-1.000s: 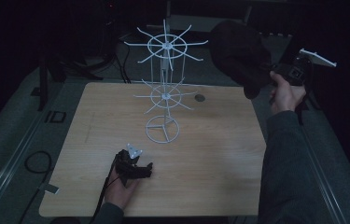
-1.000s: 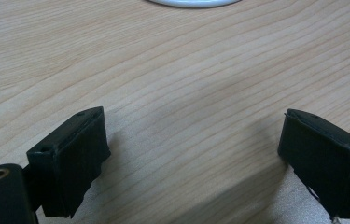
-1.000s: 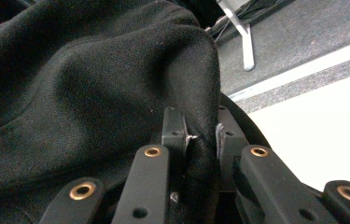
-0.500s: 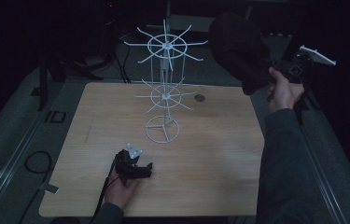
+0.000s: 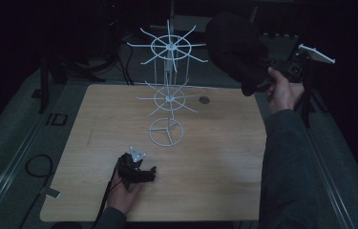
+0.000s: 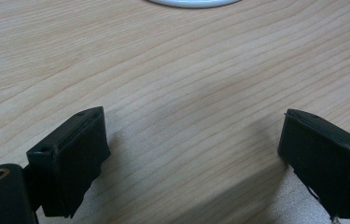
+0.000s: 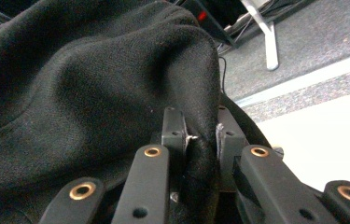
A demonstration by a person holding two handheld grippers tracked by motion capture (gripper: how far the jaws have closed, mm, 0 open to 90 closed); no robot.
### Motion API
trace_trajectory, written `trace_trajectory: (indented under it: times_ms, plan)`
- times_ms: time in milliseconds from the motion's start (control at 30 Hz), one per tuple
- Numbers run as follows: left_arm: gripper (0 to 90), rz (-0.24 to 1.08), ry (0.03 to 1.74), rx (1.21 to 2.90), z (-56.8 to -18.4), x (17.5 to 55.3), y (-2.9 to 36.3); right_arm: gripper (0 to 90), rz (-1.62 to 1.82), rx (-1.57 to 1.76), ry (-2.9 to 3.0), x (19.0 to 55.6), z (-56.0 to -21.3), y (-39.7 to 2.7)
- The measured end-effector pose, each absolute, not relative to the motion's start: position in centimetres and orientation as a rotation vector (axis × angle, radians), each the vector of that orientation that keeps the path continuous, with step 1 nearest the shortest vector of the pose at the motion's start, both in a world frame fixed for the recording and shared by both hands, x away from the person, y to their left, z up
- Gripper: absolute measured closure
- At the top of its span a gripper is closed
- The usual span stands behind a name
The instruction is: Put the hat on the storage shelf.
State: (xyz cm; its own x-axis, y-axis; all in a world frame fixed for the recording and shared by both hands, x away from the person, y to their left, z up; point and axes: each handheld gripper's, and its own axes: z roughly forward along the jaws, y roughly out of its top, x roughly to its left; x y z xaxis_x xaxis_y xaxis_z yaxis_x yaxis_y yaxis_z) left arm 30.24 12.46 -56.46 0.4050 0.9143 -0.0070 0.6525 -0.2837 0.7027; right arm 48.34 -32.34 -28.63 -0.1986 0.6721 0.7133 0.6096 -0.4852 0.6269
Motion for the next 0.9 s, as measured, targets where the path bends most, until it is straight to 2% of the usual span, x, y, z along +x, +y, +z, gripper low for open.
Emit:
trace_trajectory:
  times_ms: [433, 900]
  plan:
    - [8.7, 0.537, 1.330, 2.037, -56.4, 30.2, 12.5, 78.6, 1.755, 1.946, 1.631, 48.9, -29.1, -30.6]
    - [8.7, 0.538, 1.328, 2.039, -56.4, 30.2, 12.5, 78.2, 1.696, 1.986, 1.727, 49.9, -31.6, -29.1]
